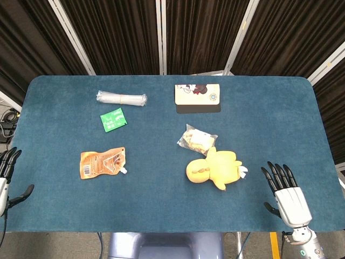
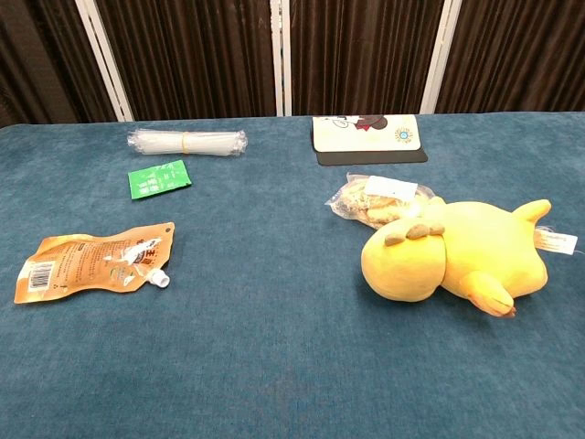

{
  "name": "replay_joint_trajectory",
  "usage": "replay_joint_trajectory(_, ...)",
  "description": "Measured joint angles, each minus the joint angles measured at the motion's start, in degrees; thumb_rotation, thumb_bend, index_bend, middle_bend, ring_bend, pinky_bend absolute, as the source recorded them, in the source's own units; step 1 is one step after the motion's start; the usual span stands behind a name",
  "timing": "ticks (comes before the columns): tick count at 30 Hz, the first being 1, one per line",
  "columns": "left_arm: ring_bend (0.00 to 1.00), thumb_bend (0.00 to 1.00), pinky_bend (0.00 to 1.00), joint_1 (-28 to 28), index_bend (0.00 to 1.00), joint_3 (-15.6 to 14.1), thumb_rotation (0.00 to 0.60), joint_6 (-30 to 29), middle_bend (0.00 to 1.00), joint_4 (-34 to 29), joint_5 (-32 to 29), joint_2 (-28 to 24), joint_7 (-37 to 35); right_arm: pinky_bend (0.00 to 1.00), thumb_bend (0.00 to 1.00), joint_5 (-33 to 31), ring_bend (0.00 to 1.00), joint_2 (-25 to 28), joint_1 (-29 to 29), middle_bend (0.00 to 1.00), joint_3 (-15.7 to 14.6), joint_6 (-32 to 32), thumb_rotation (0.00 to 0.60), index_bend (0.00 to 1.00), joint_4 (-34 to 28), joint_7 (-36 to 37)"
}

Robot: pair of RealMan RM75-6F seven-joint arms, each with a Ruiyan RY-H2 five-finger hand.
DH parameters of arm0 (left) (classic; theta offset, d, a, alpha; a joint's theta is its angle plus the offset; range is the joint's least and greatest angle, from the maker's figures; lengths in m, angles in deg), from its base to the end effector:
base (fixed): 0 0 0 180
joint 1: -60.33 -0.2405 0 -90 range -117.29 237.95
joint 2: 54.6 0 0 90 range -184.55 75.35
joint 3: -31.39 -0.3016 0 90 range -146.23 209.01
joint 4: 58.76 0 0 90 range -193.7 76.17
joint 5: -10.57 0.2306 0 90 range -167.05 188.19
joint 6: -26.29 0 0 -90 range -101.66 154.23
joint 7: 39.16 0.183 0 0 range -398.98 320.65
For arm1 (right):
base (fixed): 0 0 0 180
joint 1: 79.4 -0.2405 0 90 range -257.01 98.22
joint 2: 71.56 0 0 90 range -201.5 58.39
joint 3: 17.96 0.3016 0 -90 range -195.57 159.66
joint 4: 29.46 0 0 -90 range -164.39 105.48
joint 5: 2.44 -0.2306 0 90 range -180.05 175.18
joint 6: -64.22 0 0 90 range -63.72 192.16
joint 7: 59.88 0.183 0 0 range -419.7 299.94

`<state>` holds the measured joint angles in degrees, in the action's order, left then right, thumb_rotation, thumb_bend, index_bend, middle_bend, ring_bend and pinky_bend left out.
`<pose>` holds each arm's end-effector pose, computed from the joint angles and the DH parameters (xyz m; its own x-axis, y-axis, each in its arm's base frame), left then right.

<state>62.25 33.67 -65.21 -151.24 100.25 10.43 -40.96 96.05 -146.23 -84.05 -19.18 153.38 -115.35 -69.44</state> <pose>-0.3510 0.2036 0.1663 0.3501 -0.0778 0.9335 0.9351 -0.0296 -0.3532 -0.3286 -0.2033 0.0876 0.4843 0.0289 0.8744 -0.8497 -0.2226 0.4780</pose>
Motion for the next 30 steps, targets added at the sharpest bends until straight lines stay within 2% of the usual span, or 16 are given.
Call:
replay_joint_trajectory(5, 0.00, 0.21, 0.00, -0.1, 0.00, 0.0, 0.600, -0.3, 0.00, 0.1, 0.2, 0.1, 0.1, 0.00, 0.15, 0.6, 0.00, 0.1, 0.1, 0.00, 0.0, 0.6, 0.600, 0.00, 0.4, -0.5)
replay_joint_trajectory(28, 0.00, 0.23, 0.00, -0.1, 0.00, 0.1, 0.600, -0.2, 0.00, -0.2, -0.2, -0.1, 0.2, 0.00, 0.15, 0.6, 0.00, 0.5, -0.2, 0.00, -0.1, 0.1, 0.600, 0.00, -0.1, 0.3)
replay_joint_trajectory(30, 0.00, 0.23, 0.00, -0.1, 0.00, 0.2, 0.600, -0.2, 0.00, -0.2, -0.3, -0.1, 0.3, 0.00, 0.18, 0.8, 0.00, 0.6, -0.3, 0.00, -0.1, 0.2, 0.600, 0.00, 0.0, 0.7)
